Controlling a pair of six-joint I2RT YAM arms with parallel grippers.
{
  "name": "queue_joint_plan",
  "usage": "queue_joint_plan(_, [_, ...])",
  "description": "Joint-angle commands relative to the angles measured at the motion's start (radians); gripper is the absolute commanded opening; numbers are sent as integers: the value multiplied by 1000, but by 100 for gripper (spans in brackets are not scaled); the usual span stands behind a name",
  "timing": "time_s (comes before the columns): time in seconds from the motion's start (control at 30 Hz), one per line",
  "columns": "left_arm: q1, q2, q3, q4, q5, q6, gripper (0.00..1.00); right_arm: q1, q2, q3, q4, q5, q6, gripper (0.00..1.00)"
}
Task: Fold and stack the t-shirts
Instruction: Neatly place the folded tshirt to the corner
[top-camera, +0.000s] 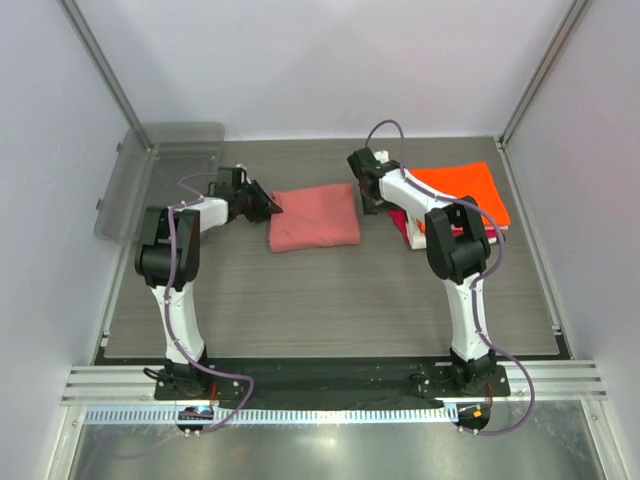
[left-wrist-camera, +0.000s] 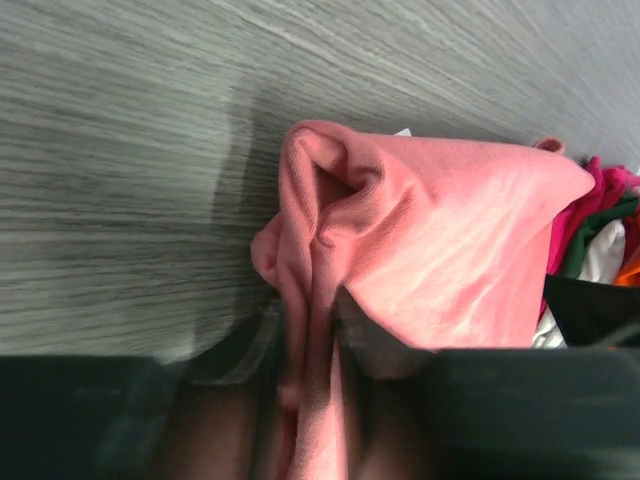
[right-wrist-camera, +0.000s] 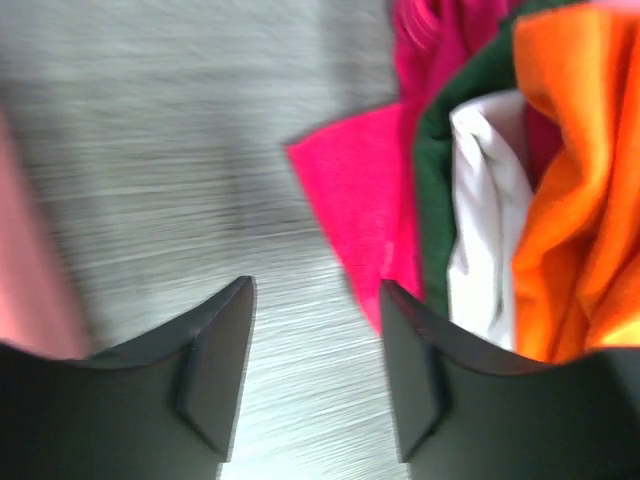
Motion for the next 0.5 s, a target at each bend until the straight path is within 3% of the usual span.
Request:
queue_joint_plan(0.0, [11, -51, -9, -42, -8, 30, 32, -38, -112, -4, 82, -158, 36, 61])
queue_joint_plan(0.03, [12, -56, -10, -45, -12, 27, 46, -44, -128, -10, 90, -176, 51, 63])
queue_joint_plan(0.2, [12, -94, -29, -45, -51, 38, 64, -81, -181, -76, 244, -444, 73, 77])
queue_joint_plan(0.27, [14, -96, -24, -50, -57, 41, 76, -118, -201, -138, 312, -532, 100, 81])
queue_joint_plan(0.3, [14, -94, -21, -47, -57, 42, 81, -135, -201, -171, 373, -657, 109, 83])
queue_joint_plan(0.47, [12, -65, -1, -45, -55, 38, 83, -187, -143, -231, 564, -900, 171, 87])
